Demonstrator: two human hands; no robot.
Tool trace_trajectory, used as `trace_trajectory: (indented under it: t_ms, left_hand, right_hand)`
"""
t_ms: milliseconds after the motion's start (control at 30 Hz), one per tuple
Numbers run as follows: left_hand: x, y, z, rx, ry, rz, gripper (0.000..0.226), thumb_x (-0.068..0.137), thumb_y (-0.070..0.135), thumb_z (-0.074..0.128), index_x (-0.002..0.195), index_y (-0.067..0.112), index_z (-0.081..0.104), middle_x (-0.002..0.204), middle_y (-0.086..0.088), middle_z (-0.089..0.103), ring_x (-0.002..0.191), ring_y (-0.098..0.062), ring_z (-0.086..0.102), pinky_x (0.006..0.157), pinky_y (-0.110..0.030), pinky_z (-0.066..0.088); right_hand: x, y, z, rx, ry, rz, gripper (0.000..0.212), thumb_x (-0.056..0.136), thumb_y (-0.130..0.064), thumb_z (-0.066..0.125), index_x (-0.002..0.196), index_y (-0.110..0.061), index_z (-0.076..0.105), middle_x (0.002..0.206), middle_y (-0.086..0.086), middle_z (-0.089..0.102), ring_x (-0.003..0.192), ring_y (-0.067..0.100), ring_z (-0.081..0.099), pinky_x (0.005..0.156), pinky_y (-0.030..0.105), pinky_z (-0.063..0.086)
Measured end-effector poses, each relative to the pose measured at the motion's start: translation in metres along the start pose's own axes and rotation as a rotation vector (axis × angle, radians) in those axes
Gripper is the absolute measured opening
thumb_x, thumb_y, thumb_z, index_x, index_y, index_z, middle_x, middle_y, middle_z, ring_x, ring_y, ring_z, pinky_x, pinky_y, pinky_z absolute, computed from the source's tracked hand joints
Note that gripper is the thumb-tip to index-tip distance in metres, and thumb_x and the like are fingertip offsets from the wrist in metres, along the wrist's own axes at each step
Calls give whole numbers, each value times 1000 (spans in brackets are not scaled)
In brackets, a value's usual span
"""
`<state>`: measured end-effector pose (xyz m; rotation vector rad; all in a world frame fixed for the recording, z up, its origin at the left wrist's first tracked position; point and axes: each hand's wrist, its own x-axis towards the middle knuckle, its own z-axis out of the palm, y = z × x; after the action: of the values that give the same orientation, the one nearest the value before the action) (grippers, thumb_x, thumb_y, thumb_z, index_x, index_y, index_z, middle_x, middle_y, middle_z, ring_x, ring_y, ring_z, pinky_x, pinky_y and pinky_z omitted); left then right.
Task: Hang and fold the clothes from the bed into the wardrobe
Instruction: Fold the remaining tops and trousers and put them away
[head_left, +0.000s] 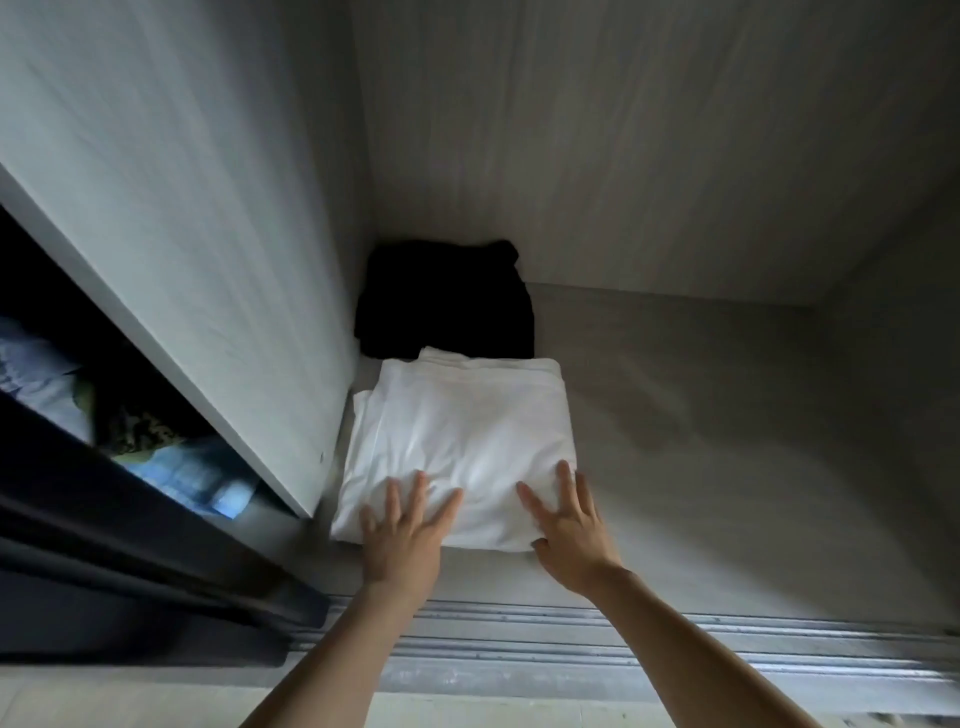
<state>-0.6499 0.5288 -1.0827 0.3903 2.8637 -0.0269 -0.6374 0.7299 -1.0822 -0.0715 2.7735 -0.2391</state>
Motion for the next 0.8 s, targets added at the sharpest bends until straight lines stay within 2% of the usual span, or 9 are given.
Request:
trace_trajectory:
  t_ms: [100, 233, 333, 400, 467, 533, 633, 700, 800]
  left_hand:
    - [-1, -8, -5, 42, -77, -102, 66, 98, 16, 32, 148, 39, -5, 158, -12, -12, 143, -40, -4, 110, -62, 14]
    - [6, -16, -4, -29, 116, -233, 56, 91, 14, 31, 139, 42, 40, 147, -26, 32, 130, -50, 34, 92, -70, 35]
    - [0, -12, 10, -14, 59, -191, 65, 91, 13, 43, 149, 34, 19, 154, -23, 13, 140, -47, 14, 103, -63, 25]
    - [-9, -5, 15, -45, 12, -108, 91, 63, 14, 77, 144, 22, 35, 144, -28, 36, 129, -50, 37, 90, -66, 38]
    - [-28, -1, 4, -88, -38, -72, 102, 35, 12, 87, 131, 18, 52, 127, -29, 55, 111, -49, 55, 75, -64, 47]
    - [-48, 7, -26, -108, -57, -47, 95, 57, 23, 83, 142, 19, 41, 143, -29, 37, 127, -47, 42, 92, -61, 41]
    - [-65, 11, -70, -91, -47, 23, 68, 94, 19, 40, 151, 25, 3, 158, -13, -8, 146, -32, 0, 115, -46, 13]
    - [-84, 12, -116, -107, 36, 73, 64, 88, 13, 45, 149, 20, 25, 156, -10, 7, 142, -35, 19, 111, -49, 25]
    - [-119, 17, -184, -132, 69, 140, 65, 53, 21, 81, 116, 14, 66, 129, -11, 58, 108, -34, 62, 78, -43, 55]
  right_hand:
    - [16, -14, 1, 4, 7, -50, 68, 93, -27, 48, 148, -40, 10, 154, 16, -21, 142, 39, -15, 117, 41, 10]
    - [37, -27, -3, 9, -21, -60, 67, 93, -30, 47, 148, -39, 9, 154, 14, -22, 142, 37, -14, 116, 42, 8]
    - [28, -23, -4, -30, -44, -56, 73, 89, -30, 49, 148, -36, 7, 154, 15, -22, 142, 36, -12, 117, 44, 7]
    - [10, -17, -5, -63, -81, -63, 78, 87, -26, 50, 149, -36, 3, 154, 14, -24, 143, 34, -15, 117, 45, 4]
    - [-15, -12, -18, -89, -114, -67, 78, 88, -26, 49, 149, -37, 1, 154, 14, -24, 143, 32, -17, 116, 45, 1]
    - [-35, -11, -39, -110, -113, -60, 71, 91, -31, 46, 150, -34, 5, 155, 15, -19, 144, 31, -14, 116, 43, 2]
    - [-62, -16, -83, -102, -84, -12, 62, 95, -37, 41, 150, -29, 15, 157, 15, -10, 145, 29, -8, 116, 40, 6]
    - [-88, -24, -126, -99, -69, 4, 58, 96, -38, 39, 149, -27, 19, 157, 14, -7, 145, 29, -6, 116, 39, 8]
    - [-139, -45, -193, -59, -41, -2, 52, 97, -37, 37, 147, -27, 27, 158, 11, -3, 146, 26, -3, 116, 36, 9]
